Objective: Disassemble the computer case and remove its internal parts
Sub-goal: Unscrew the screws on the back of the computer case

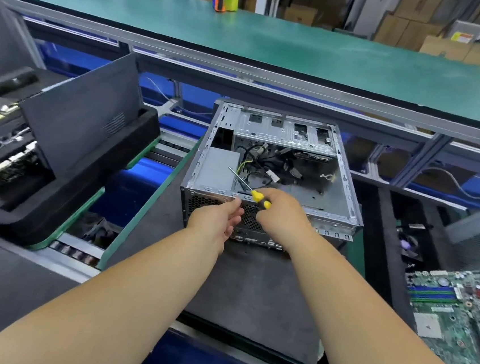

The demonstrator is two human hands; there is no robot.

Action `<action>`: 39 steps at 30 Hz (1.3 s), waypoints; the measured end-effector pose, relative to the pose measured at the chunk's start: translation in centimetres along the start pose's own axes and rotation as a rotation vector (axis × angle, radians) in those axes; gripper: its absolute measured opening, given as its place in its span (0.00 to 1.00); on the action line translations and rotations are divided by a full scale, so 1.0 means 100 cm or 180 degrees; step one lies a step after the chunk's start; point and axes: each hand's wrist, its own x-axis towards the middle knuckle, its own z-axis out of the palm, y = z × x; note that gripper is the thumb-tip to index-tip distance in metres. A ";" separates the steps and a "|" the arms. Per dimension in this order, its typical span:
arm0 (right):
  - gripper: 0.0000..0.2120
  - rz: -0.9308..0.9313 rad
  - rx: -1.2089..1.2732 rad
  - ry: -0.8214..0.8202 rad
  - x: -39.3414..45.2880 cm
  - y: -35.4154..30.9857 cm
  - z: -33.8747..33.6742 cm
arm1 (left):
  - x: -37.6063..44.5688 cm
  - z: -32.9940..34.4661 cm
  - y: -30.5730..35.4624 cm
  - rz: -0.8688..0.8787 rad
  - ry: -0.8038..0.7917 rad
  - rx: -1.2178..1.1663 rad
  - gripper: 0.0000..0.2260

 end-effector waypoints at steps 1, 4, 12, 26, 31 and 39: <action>0.28 -0.0024 0.0052 -0.0026 0.000 0.002 0.000 | 0.000 0.002 -0.001 0.0036 0.0052 -0.0006 0.05; 0.28 -0.0085 0.0121 -0.0063 -0.001 0.005 -0.001 | -0.001 0.005 -0.004 0.0127 0.0126 -0.0023 0.05; 0.29 -0.0150 0.0143 -0.0092 0.000 0.007 -0.002 | 0.000 0.007 -0.004 0.0039 0.0088 -0.0086 0.07; 0.30 -0.0358 -0.0052 0.0124 -0.001 0.012 0.003 | -0.003 0.015 0.002 -0.0664 -0.0087 -0.0804 0.13; 0.31 -0.0355 -0.0074 0.0112 -0.001 0.012 0.002 | -0.001 0.018 -0.002 -0.0581 -0.0037 -0.0773 0.13; 0.31 -0.0344 -0.0014 0.0107 -0.002 0.011 0.001 | 0.004 0.014 -0.008 -0.0306 0.0034 -0.0720 0.13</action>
